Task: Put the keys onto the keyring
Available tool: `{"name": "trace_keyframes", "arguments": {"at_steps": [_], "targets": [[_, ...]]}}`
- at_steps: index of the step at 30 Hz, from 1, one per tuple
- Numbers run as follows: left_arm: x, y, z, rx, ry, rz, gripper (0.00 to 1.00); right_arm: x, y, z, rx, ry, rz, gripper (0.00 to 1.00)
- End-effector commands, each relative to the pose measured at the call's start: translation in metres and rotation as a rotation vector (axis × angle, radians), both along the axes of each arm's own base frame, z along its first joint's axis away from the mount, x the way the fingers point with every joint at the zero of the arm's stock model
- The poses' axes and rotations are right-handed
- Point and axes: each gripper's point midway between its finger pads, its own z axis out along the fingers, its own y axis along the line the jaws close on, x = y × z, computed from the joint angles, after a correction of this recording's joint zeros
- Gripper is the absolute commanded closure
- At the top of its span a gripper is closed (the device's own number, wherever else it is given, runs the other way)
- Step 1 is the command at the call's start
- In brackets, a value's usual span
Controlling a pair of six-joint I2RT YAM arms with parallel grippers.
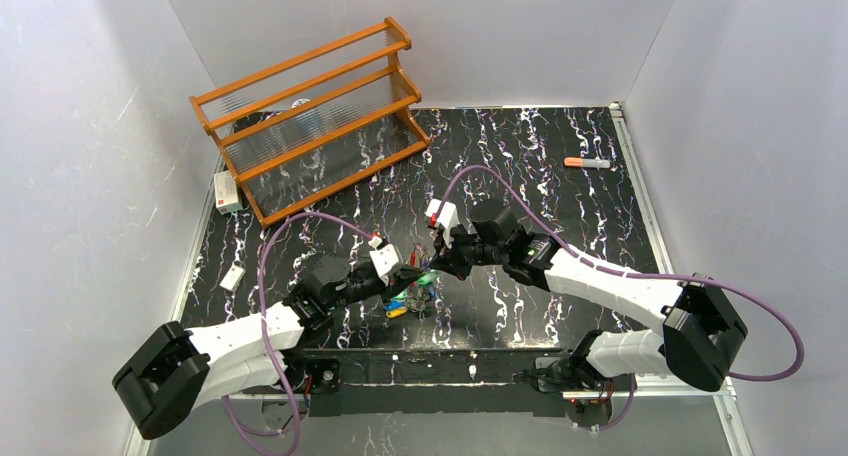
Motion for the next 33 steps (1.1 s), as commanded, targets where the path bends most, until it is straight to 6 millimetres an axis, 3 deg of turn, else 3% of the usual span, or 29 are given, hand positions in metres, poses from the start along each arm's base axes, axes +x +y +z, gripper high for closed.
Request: {"name": "trace_keyframes", "arguments": {"at_steps": [1, 5, 6, 9, 11, 15, 20, 26, 33], "targets": [[-0.001, -0.002, 0.02, -0.062, -0.048, -0.007, 1.0, 0.002, 0.006, 0.001, 0.024, -0.006, 0.0, 0.99], [-0.002, -0.001, 0.022, -0.068, -0.056, -0.004, 1.0, 0.001, 0.006, 0.0, 0.025, -0.001, 0.003, 0.99], [-0.002, 0.0, 0.021, -0.068, -0.058, -0.003, 1.0, 0.001, 0.006, 0.002, 0.029, -0.006, 0.003, 0.93], [-0.002, 0.001, 0.022, -0.07, -0.062, -0.002, 1.0, 0.002, 0.004, 0.006, 0.051, -0.035, -0.008, 0.61], [-0.002, 0.002, 0.021, -0.07, -0.065, 0.0, 1.0, 0.004, 0.001, 0.013, 0.081, -0.069, -0.021, 0.5], [-0.004, 0.003, 0.021, -0.069, -0.08, -0.004, 1.0, 0.006, -0.006, 0.03, 0.128, -0.148, -0.038, 0.41], [-0.007, 0.004, 0.026, -0.072, -0.119, -0.023, 1.0, 0.015, -0.015, 0.051, 0.203, -0.252, -0.103, 0.2], [-0.014, 0.003, 0.033, -0.082, -0.167, -0.067, 1.0, 0.003, -0.016, 0.061, 0.258, -0.323, -0.025, 0.21], [-0.022, 0.002, 0.033, -0.08, -0.208, -0.122, 1.0, -0.048, -0.011, 0.061, 0.393, -0.562, 0.343, 0.23]]}}
